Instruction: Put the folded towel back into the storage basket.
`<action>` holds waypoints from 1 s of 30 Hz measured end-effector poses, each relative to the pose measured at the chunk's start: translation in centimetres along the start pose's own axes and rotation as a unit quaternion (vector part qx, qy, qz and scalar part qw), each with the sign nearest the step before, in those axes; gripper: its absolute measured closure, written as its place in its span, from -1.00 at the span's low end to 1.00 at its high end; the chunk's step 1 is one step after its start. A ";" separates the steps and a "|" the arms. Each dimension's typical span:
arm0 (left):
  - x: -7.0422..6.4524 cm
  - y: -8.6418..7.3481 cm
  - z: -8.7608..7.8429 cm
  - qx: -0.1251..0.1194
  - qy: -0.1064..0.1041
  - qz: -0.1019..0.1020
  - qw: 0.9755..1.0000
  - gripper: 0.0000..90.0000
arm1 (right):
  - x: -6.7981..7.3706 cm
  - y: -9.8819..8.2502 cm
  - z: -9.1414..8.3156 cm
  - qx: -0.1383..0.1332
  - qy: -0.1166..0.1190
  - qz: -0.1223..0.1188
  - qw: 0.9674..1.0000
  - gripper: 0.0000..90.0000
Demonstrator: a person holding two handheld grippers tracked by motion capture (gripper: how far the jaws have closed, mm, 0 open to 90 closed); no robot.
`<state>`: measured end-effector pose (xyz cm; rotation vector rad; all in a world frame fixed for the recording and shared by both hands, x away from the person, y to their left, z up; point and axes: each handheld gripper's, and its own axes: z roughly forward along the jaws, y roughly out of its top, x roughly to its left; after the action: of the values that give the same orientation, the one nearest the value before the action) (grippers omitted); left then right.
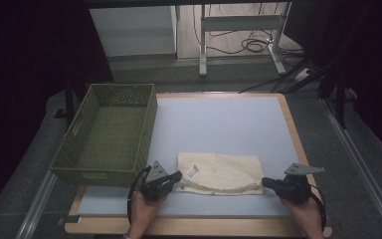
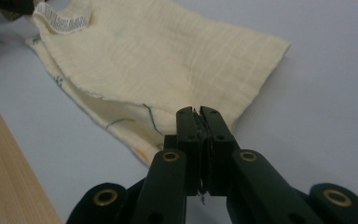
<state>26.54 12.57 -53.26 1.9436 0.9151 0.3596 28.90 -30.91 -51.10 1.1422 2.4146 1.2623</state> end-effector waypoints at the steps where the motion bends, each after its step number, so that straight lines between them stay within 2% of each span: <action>1: -0.1 -0.3 0.0 0.005 -0.002 -0.004 1.000 0.92 | 0.1 -0.2 0.1 0.004 0.002 0.000 1.000 0.94; 3: -0.2 -0.9 -0.1 0.014 -0.008 -0.008 1.000 0.91 | 0.3 -0.5 0.2 0.011 0.006 -0.003 1.000 0.93; 5: -0.2 -1.1 -0.4 0.015 -0.021 -0.016 1.000 0.69 | 0.4 -0.7 0.0 0.011 0.005 -0.006 1.000 0.88; 9: -0.2 -0.9 -1.4 -0.005 -0.012 -0.022 1.000 0.24 | 0.3 -0.6 -0.8 -0.003 0.007 0.000 1.000 0.61; 12: 0.2 -0.3 -1.4 -0.012 -0.014 -0.031 0.999 0.16 | -0.3 -0.5 -1.2 -0.010 -0.007 0.007 1.000 0.58; 18: 0.6 1.7 -0.3 -0.013 -0.003 -0.037 0.999 0.10 | -1.3 0.3 -1.3 -0.015 -0.026 0.007 1.000 0.52; 24: 1.9 3.5 2.5 0.005 0.015 -0.053 0.998 0.16 | -2.5 1.6 -0.2 -0.019 -0.031 0.014 0.999 0.53; 25: 2.2 3.7 3.0 0.008 0.020 -0.055 0.998 0.25 | -2.9 2.2 0.4 -0.016 -0.033 0.013 0.999 0.59; 27: 3.0 4.1 3.7 0.016 0.027 -0.059 0.998 0.28 | -3.0 2.5 0.7 -0.013 -0.035 0.011 0.999 0.63; 30: 4.1 4.7 4.6 0.025 0.042 -0.068 0.996 0.45 | -3.6 3.8 1.9 -0.013 -0.041 0.007 0.999 0.72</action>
<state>34.11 11.27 -52.19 1.9114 1.1153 0.3446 34.37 -31.00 -49.99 1.1832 2.3271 1.2228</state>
